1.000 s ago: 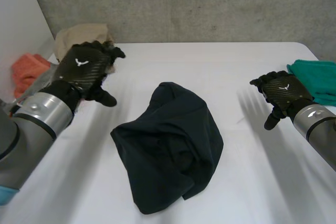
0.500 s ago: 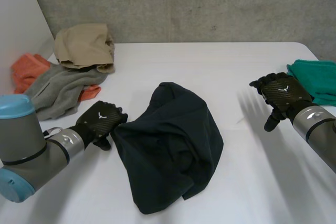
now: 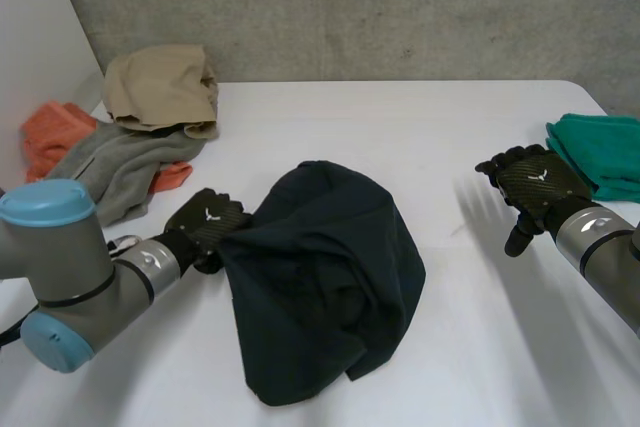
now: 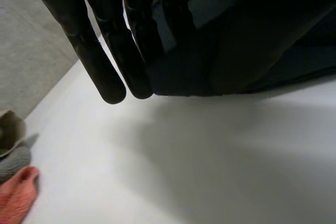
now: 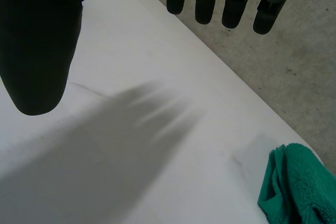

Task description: Fold the laundry.

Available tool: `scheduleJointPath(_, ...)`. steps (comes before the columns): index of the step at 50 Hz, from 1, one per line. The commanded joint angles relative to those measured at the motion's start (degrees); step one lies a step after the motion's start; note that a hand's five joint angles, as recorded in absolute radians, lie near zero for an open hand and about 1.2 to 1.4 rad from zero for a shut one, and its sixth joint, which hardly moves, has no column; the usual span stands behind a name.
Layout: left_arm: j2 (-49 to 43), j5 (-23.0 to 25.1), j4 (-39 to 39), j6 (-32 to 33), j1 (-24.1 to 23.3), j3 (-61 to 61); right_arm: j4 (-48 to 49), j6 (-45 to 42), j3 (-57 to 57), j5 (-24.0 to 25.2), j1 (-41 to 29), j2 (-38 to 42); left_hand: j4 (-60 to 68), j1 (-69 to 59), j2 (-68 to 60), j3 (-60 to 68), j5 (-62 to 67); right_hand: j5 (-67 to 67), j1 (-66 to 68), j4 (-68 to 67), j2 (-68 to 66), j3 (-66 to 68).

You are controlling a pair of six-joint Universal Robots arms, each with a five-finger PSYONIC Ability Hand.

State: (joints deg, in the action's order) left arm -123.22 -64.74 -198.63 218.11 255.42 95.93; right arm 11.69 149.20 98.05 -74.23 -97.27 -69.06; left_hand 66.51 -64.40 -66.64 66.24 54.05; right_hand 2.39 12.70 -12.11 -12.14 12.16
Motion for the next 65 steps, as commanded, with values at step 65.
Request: scheduleJointPath(65, 10.6, -12.8, 6.5, -18.5, -8.3, -3.8, -17.3, 13.8, 4.3, -1.1, -13.1, -7.2, -47.0, 44.9, 47.2, -46.8, -44.6, -2.4, -2.7, 2.1, 2.1, -2.2)
